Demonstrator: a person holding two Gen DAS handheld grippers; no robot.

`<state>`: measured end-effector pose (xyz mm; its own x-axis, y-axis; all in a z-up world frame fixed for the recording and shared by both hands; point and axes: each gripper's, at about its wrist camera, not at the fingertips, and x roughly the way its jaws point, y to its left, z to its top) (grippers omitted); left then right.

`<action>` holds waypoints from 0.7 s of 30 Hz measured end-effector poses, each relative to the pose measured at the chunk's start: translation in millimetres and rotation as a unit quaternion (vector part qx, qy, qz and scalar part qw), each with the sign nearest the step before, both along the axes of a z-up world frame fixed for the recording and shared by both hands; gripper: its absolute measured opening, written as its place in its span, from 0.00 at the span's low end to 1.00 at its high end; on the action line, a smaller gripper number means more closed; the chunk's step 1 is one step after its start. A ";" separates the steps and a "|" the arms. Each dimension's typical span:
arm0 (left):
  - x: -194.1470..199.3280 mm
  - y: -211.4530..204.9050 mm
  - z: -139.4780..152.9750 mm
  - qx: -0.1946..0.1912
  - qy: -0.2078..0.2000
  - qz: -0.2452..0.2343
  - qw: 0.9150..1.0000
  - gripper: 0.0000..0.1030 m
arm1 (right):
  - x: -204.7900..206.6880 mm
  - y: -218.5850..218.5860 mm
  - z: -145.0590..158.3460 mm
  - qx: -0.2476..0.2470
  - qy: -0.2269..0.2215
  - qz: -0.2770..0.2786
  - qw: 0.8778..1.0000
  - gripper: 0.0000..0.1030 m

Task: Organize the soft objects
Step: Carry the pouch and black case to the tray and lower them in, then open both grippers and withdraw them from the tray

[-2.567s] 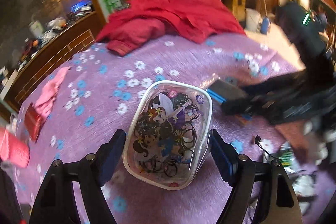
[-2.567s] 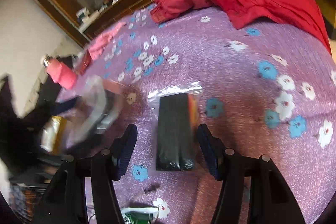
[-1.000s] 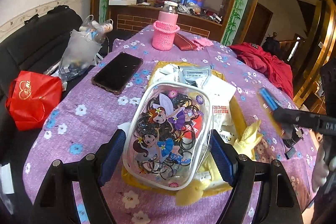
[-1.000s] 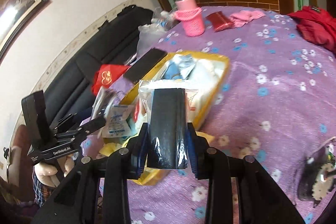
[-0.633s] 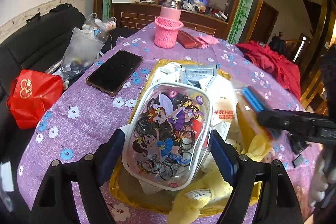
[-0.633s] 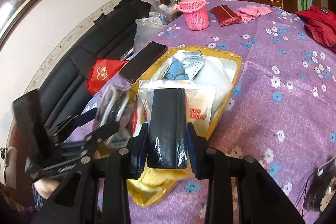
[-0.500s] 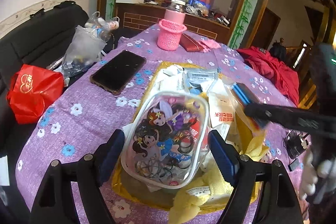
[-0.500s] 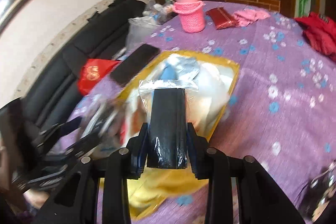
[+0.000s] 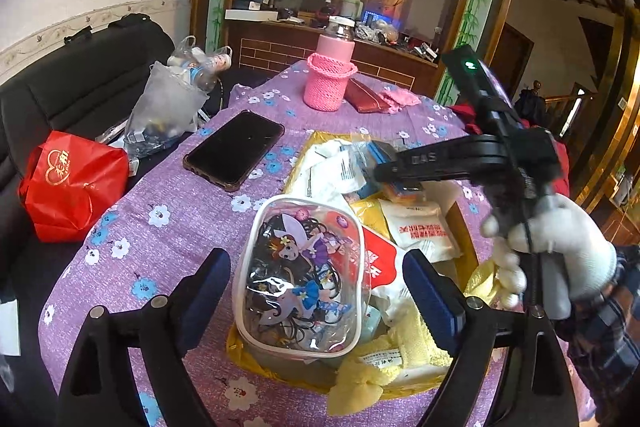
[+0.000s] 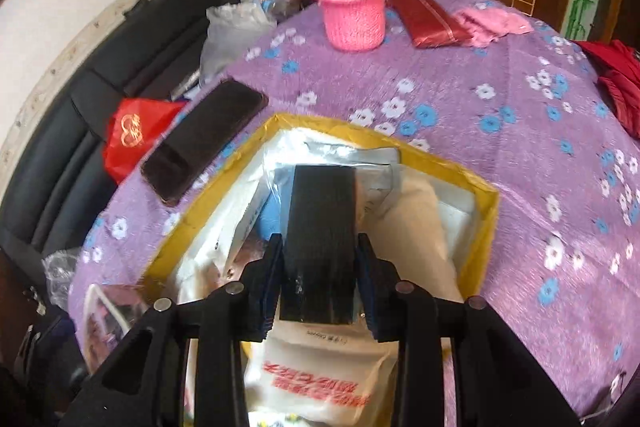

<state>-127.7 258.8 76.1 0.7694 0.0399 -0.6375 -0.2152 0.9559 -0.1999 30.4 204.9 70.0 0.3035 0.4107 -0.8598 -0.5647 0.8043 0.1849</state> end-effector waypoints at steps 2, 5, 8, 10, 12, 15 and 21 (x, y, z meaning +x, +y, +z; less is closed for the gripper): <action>-0.4 -2.3 0.1 0.005 0.001 0.000 1.000 0.88 | -5.5 -8.1 9.5 0.025 -0.004 -0.003 1.000 0.37; -1.4 -4.3 1.6 0.013 0.001 0.004 1.000 0.89 | -19.5 -25.7 30.7 0.055 -0.031 -0.008 0.998 0.57; -2.0 -6.7 3.1 0.019 0.004 0.015 1.000 0.90 | -42.8 -46.8 54.2 0.067 -0.071 -0.008 0.995 0.66; -3.0 -9.3 3.6 0.021 0.007 0.020 1.000 0.90 | -59.2 -62.3 63.7 0.074 -0.089 -0.012 0.993 0.68; -4.3 -14.1 4.9 0.027 0.010 0.025 0.999 0.90 | -74.1 -76.3 68.1 0.081 -0.099 -0.018 0.992 0.68; -9.3 -23.5 9.3 0.044 0.008 0.029 0.999 0.90 | -97.4 -97.0 70.4 0.086 -0.117 -0.027 0.989 0.69; -18.1 -44.4 20.3 0.074 -0.001 0.029 0.997 0.92 | -131.1 -123.9 61.5 0.070 -0.140 -0.037 0.987 0.73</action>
<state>-145.8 214.4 96.5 0.7639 0.1783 -0.6202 -0.2713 0.9607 -0.0580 -100.7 81.0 131.5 0.5550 0.4876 -0.6740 -0.5506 0.8227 0.1418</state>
